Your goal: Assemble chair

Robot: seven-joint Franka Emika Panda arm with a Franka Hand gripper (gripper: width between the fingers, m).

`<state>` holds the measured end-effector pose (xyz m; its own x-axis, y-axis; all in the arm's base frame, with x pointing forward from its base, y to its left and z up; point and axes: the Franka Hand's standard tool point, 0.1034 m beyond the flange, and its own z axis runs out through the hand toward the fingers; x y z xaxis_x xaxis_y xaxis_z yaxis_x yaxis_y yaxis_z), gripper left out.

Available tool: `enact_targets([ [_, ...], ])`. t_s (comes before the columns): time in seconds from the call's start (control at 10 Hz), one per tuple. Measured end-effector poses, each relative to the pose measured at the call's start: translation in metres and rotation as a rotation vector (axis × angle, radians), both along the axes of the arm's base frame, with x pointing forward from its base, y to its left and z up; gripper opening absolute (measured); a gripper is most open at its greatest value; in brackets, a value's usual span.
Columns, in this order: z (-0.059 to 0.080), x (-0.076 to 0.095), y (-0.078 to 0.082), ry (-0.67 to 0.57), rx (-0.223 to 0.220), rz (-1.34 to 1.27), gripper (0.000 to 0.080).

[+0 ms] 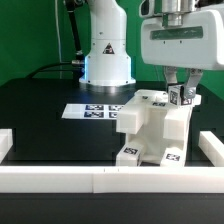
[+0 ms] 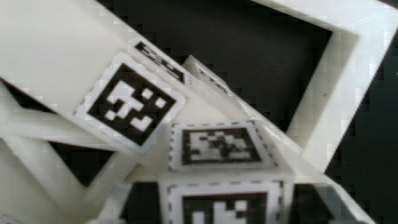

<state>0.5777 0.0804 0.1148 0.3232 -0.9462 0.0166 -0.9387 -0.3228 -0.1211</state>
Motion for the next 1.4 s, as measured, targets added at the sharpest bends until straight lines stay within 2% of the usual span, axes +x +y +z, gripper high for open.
enact_targets([
  [0.1,0.0000,0.0000,0.0000,0.000,-0.003,0.021,0.0391],
  [0.2,-0.0001,-0.0001,0.0000,0.000,-0.005,0.045,0.0539],
  [0.3,0.0004,0.0001,0.0006,0.003,-0.010,0.073,0.0626],
  [0.5,0.0014,0.0003,0.0027,0.007,-0.030,0.241,0.0645],
  [0.7,0.0012,0.0007,0.0039,0.006,-0.068,0.461,0.0648],
  [1.4,0.0005,-0.0002,0.0059,-0.001,-0.125,0.956,0.0648],
])
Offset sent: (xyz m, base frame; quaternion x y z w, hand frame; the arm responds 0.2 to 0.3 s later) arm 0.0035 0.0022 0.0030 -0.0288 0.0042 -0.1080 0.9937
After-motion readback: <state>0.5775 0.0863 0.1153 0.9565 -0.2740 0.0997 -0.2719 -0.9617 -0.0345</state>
